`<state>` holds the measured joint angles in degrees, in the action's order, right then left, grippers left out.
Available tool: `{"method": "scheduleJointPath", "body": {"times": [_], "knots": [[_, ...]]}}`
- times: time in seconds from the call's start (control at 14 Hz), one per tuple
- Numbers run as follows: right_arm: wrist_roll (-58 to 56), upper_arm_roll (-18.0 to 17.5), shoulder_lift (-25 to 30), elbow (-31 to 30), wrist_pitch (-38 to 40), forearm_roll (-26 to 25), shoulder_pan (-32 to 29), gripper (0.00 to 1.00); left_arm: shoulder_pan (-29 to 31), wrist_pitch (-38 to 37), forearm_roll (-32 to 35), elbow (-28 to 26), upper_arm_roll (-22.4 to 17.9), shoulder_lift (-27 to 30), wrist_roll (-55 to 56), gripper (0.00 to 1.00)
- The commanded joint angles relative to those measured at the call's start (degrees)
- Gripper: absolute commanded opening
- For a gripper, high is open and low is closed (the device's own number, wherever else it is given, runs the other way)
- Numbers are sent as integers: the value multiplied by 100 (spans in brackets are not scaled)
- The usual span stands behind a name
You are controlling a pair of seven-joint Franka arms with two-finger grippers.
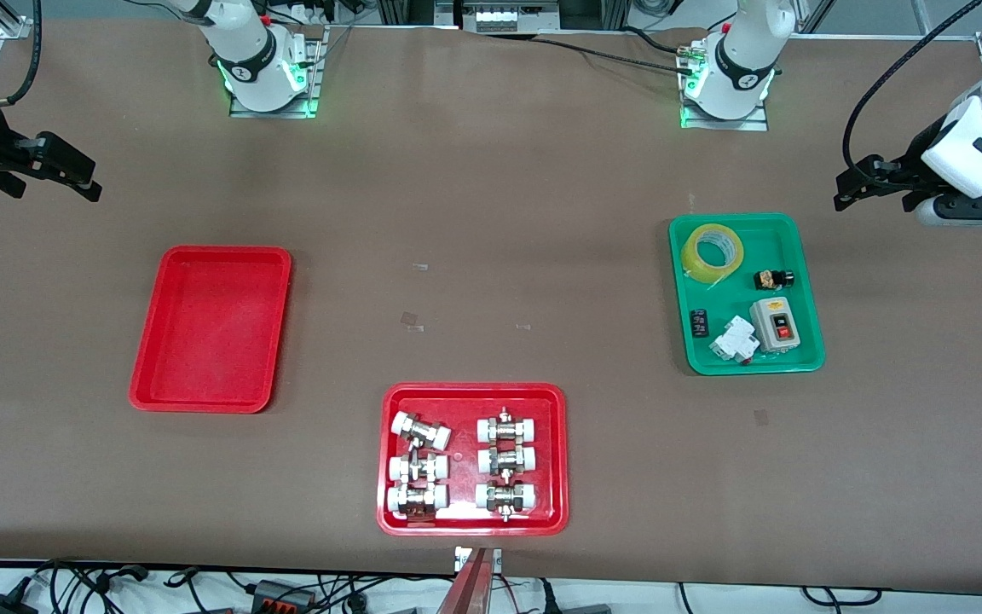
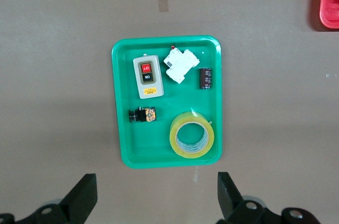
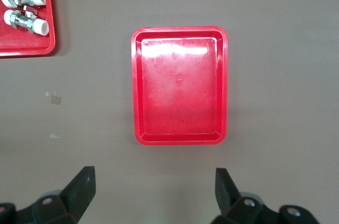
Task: Left arm passes tape to right arm into tray
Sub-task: 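Move the left gripper toward the tape roll on the green tray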
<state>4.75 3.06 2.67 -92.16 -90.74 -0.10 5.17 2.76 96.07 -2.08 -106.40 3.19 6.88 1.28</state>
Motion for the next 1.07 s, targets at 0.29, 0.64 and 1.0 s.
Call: {"method": "scheduleJointPath", "body": {"times": [0.29,0.64,1.0], "knots": [[8,11,-83,198,65,1,2,100,-47,-115,41,348,24,-467,92,100],[96,11,-74,189,74,10,20,100,-65,358,33,542,33,-1671,30,100],[114,11,-74,181,117,1,20,100,23,1289,15,-844,50,-1752,126,100]]}}
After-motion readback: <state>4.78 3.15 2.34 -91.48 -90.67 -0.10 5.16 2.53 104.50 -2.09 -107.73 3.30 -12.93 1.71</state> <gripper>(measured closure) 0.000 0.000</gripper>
